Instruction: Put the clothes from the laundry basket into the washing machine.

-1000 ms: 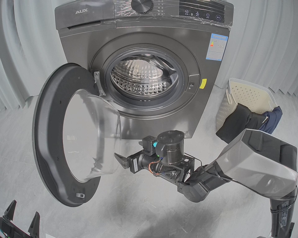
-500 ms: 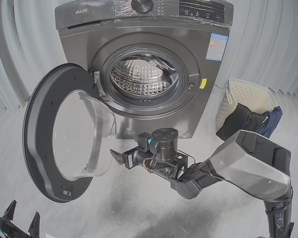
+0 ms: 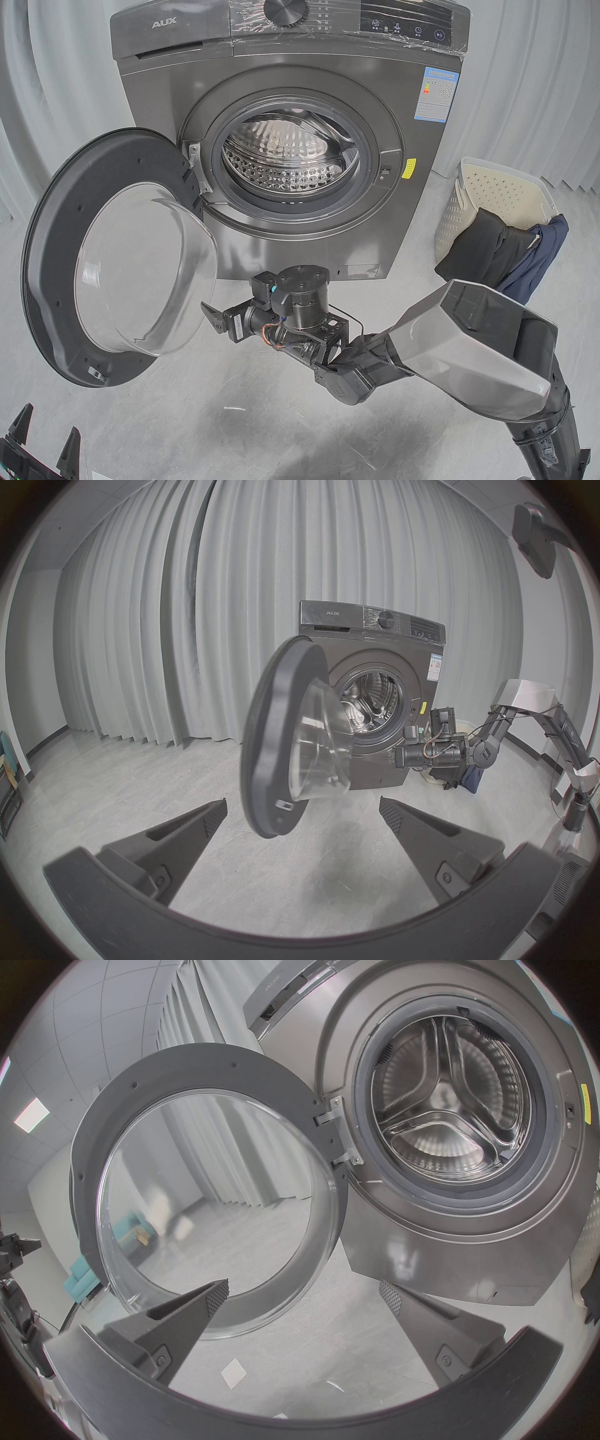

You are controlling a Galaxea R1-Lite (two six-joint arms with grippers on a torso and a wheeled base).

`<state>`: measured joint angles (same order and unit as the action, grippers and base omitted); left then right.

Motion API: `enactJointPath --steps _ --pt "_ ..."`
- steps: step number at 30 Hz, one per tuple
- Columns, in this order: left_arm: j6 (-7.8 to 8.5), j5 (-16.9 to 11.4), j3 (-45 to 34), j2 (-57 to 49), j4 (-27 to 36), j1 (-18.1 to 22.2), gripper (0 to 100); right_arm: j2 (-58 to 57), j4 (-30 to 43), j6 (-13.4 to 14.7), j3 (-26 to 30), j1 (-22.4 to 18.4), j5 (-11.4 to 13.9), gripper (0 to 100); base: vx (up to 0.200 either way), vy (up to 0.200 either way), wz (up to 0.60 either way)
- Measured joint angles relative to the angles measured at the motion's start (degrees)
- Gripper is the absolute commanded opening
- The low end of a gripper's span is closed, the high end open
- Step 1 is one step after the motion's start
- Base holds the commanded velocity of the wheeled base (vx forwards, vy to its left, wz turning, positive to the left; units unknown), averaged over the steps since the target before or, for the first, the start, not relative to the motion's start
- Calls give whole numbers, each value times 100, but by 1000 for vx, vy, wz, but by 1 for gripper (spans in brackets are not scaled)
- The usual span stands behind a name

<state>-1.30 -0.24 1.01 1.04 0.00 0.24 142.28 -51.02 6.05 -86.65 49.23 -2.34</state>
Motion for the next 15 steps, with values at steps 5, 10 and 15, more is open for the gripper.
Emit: enactJointPath --steps 5,10,15 --pt "0 0 0 0 0 0 100 54 9 0 -100 -17 -6 100 0 0 0" --pt "-2 0 0 0 0 -2 100 243 13 5 -397 61 -22 100 0 0 0" --pt "-4 -2 0 0 0 0 100 513 85 9 -869 168 -182 100 0 0 0"
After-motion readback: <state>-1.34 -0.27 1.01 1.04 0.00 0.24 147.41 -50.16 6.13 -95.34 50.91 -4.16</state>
